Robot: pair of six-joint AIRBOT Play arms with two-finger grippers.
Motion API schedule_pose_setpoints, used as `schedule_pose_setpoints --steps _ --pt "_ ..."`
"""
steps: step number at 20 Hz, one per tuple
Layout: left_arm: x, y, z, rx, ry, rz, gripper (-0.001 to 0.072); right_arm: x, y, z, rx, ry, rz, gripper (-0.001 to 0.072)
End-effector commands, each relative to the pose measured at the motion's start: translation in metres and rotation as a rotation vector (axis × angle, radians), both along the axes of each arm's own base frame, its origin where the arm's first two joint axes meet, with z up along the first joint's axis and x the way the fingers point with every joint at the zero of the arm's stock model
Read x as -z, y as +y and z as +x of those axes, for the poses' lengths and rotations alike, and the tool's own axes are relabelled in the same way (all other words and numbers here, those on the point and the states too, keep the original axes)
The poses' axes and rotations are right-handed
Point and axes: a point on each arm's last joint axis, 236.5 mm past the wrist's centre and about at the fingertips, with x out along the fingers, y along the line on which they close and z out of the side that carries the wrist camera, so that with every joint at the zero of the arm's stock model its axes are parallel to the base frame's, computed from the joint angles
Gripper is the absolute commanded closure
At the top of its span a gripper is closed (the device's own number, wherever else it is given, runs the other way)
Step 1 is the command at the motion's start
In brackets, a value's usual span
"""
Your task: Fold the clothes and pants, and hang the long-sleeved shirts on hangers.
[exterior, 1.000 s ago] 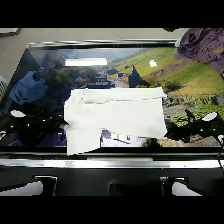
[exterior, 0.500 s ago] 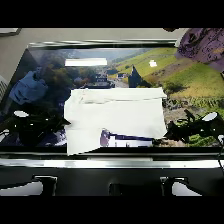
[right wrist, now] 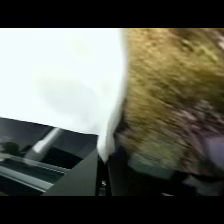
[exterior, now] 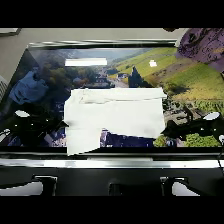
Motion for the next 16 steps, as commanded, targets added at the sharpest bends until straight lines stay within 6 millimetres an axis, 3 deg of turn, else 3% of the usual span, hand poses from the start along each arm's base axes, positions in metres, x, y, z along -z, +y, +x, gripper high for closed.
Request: schedule_pose_setpoints --steps 1,3,5,7,9,10,12,14,16 --pt "-0.033 -0.006 0.029 0.020 -0.111 0.002 0.0693 -0.037 0.030 0.047 0.016 -0.192 0.115 0.0691" --pt "-0.085 -0.006 0.072 0.056 -0.280 0.040 0.0693 -0.066 0.034 0.092 0.022 -0.329 0.052 0.0692" --pt "-0.157 0.000 0.116 0.054 -0.470 0.078 0.0693 -0.118 0.027 0.146 0.063 -0.508 -0.038 0.0692" --pt "-0.242 0.009 0.149 0.035 -0.663 0.125 0.0693 -0.194 0.005 0.195 0.151 -0.703 -0.127 0.0692" --pt "-0.327 0.022 0.163 0.014 -0.838 0.213 0.0693 -0.283 -0.018 0.221 0.214 -0.896 -0.223 0.0692" --pt "-0.370 0.029 0.162 -0.005 -0.921 0.260 0.0693 -0.328 -0.027 0.223 0.232 -0.979 -0.271 0.0691" --pt "-0.447 0.038 0.146 -0.046 -1.067 0.341 0.0693 -0.409 -0.035 0.208 0.232 -1.128 -0.362 0.0691" --pt "-0.511 0.041 0.112 -0.083 -1.189 0.402 0.0693 -0.475 -0.035 0.174 0.214 -1.250 -0.451 0.0691" --pt "-0.554 0.042 0.068 -0.114 -1.270 0.461 0.0693 -0.529 -0.040 0.124 0.227 -1.357 -0.566 0.0691"
